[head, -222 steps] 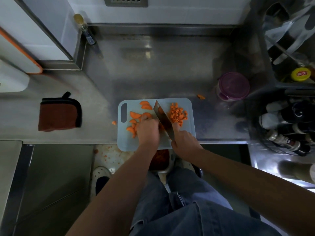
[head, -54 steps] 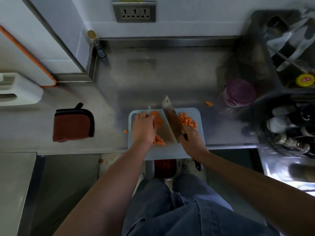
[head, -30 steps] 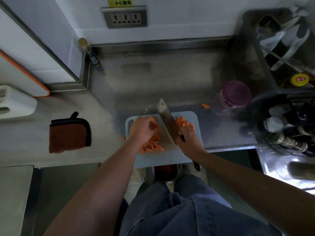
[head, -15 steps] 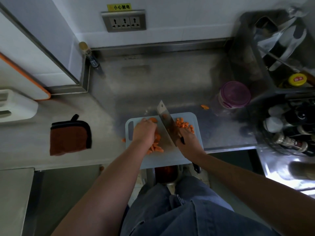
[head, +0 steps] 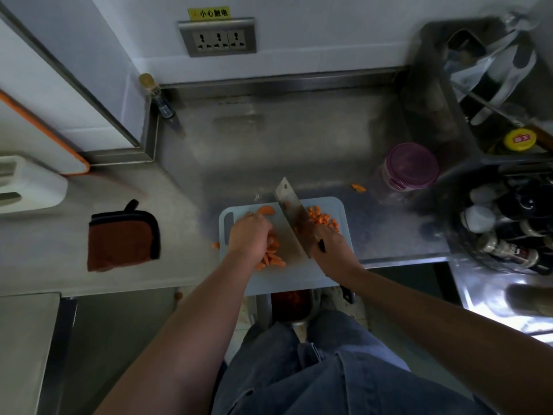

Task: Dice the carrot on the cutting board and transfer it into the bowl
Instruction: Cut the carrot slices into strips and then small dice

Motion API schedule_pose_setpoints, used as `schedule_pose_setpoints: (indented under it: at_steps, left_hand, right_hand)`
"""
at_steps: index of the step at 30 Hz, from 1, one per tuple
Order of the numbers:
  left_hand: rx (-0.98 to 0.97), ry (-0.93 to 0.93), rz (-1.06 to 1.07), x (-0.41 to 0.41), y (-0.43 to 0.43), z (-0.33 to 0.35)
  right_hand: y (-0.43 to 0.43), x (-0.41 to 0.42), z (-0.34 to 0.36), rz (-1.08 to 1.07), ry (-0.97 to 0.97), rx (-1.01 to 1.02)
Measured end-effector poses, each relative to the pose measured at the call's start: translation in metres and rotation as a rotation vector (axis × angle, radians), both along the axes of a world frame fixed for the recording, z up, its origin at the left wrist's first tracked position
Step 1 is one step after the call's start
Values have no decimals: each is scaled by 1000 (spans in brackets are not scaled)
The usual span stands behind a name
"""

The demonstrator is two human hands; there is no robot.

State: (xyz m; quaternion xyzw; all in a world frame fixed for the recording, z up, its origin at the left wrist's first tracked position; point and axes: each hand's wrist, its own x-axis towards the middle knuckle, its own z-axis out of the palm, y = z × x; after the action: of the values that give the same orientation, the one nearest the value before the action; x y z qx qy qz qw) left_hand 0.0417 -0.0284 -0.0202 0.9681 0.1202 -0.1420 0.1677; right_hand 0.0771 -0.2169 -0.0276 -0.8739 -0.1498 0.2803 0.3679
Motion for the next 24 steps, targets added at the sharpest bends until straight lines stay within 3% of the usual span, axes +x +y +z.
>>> schedule_pose_setpoints:
  at_steps: [7,11,17,24]
  left_hand:
    - [90,8,-132,6,-1,1]
    - [-35,105,-41,8,6,-2]
    - [-394,-56,352,12,-2,-1]
    - [-576,73,783,11,-45,-8]
  right_hand:
    - [1,-6,3,-22,14,13]
    - [1,-7,5,-5,42,-30]
    - [-7,-8,11,26,38,-135]
    - [-16,-11,16,46,-67,-136]
